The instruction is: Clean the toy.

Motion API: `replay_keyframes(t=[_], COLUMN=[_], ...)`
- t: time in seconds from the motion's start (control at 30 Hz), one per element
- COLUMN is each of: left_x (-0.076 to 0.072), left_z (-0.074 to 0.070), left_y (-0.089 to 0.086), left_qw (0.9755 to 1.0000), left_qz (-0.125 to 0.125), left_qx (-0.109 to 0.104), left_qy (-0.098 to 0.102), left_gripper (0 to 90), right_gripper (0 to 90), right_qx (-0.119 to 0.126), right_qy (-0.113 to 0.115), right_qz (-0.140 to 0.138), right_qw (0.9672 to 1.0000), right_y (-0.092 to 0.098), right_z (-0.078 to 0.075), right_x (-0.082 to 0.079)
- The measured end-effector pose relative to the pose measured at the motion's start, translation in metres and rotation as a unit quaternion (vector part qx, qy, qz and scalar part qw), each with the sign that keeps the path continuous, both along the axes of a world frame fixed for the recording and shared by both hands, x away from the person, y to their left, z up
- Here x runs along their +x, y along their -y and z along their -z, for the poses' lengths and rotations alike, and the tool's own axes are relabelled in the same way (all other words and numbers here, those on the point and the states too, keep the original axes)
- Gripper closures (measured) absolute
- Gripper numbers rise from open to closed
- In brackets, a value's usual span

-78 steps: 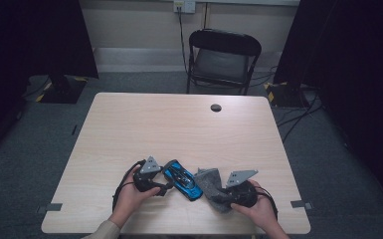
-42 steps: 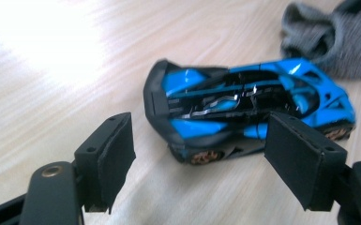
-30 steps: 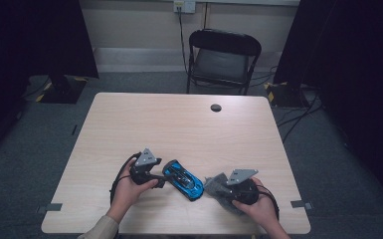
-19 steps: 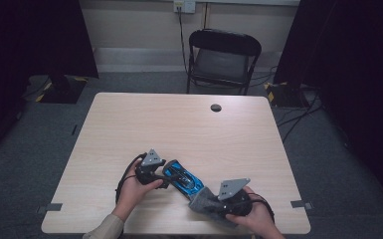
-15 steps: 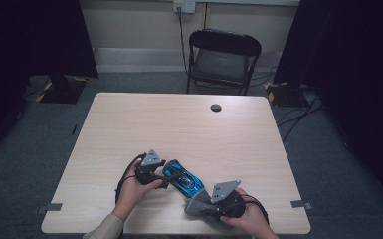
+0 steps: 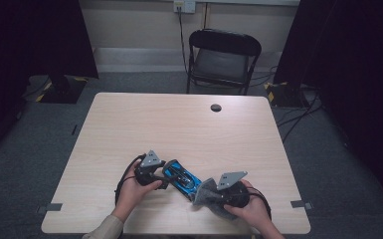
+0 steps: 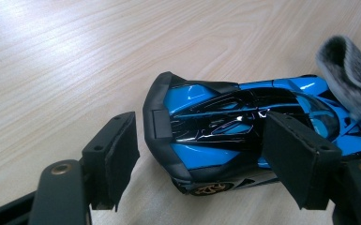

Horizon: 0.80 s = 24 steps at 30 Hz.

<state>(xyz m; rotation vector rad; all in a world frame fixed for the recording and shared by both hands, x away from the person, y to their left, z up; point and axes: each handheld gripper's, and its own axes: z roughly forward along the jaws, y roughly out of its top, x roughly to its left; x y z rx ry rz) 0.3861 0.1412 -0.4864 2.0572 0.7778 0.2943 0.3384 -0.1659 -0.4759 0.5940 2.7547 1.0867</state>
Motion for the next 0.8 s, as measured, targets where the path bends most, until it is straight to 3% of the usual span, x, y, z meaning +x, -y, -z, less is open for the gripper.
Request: replay_keyframes(t=[0.57,0.8], left_x=[-0.001,-0.007], left_z=[-0.001,-0.004], left_y=[-0.002,-0.008], left_qw=[1.0000,0.9999], left_qz=[0.000,-0.002], left_qx=[0.002,-0.006], left_qy=[0.001,-0.011], left_gripper=[26.6,23.5], right_gripper=[71.1,71.0], right_qx=[-0.001,0.010], right_qy=[0.016,0.016], right_qz=[0.065,0.069], right_qw=[0.9977,0.9975], right_y=[0.013,0.023], right_z=[-0.004,-0.015], right_x=[0.020,0.018])
